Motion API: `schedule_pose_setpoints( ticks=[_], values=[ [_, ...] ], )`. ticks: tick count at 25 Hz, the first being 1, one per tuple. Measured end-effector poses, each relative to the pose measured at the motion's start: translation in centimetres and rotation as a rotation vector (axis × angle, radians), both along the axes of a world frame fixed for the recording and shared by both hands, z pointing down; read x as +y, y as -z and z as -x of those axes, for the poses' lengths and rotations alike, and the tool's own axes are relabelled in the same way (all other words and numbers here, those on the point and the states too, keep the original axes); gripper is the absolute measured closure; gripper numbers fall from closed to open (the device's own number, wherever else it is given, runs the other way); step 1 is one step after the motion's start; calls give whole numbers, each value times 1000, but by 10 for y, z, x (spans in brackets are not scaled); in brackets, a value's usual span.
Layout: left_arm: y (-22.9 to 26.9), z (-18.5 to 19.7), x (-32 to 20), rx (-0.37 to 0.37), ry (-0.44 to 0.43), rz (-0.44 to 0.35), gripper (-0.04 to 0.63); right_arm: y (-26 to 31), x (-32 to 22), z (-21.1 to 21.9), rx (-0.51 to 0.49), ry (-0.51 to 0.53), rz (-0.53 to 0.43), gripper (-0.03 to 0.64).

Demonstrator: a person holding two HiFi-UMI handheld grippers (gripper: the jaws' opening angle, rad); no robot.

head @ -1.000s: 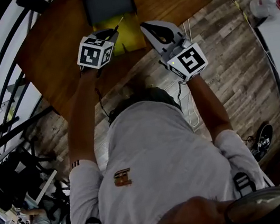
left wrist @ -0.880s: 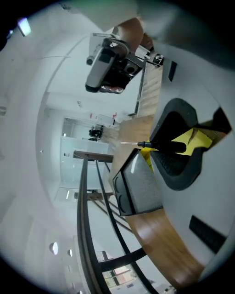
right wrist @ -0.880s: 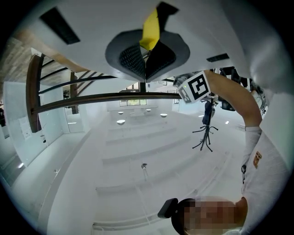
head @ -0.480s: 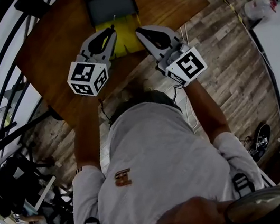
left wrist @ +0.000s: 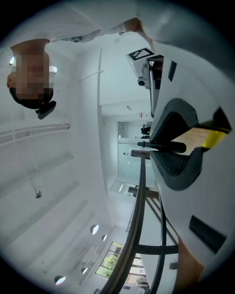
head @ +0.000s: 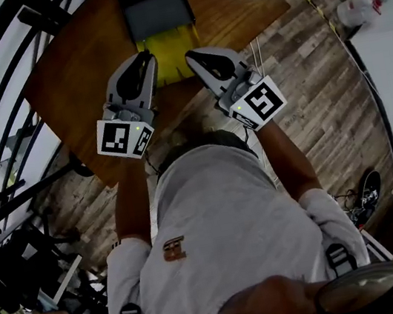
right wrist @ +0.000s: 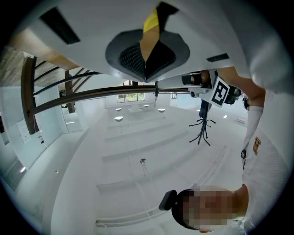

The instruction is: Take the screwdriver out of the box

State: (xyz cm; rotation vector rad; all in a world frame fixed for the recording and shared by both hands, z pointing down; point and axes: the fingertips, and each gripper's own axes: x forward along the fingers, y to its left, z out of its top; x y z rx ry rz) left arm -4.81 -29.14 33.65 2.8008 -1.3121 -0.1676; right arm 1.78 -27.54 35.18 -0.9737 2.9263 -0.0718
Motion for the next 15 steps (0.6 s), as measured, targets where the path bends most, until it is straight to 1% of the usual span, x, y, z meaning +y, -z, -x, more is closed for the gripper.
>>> schedule_pose_setpoints(
  ticks=[5,15],
  values=[
    [8,-1,9,29,0,-46,522,6,4,4,-12,-4,-13,584],
    [10,-3,17,59,-6,-65,522,11,9,6,-16,-26,-48,585]
  ],
)
